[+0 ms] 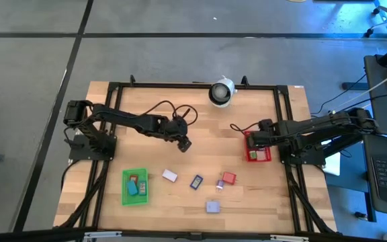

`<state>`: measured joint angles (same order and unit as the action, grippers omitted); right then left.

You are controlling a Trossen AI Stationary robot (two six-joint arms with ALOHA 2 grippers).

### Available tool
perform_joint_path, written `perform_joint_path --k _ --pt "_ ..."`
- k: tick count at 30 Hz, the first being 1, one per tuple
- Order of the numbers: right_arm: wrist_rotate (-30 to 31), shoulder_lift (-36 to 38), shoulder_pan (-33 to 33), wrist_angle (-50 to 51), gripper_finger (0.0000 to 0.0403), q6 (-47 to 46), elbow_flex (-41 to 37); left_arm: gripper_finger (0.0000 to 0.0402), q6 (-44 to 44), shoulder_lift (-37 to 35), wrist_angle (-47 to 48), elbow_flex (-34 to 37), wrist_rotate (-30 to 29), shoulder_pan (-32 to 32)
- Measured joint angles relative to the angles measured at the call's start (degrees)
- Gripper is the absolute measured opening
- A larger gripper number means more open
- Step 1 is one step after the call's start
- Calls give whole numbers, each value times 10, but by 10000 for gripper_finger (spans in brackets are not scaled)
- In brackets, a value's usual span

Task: Pick & Place Office items
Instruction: Put the top light blue charger adapter into the red bin

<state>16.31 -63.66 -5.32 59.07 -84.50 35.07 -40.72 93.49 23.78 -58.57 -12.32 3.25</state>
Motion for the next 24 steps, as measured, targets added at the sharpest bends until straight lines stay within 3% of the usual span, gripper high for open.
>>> perform_joint_path --k 10,18,24 --pt "8 0 0 0 246 25 0 270 28 0 121 0 -22 10" --pt "8 0 0 -1 279 25 0 289 22 0 123 0 -41 52" --pt "8 0 0 -2 288 25 0 311 10 0 115 0 0 90"
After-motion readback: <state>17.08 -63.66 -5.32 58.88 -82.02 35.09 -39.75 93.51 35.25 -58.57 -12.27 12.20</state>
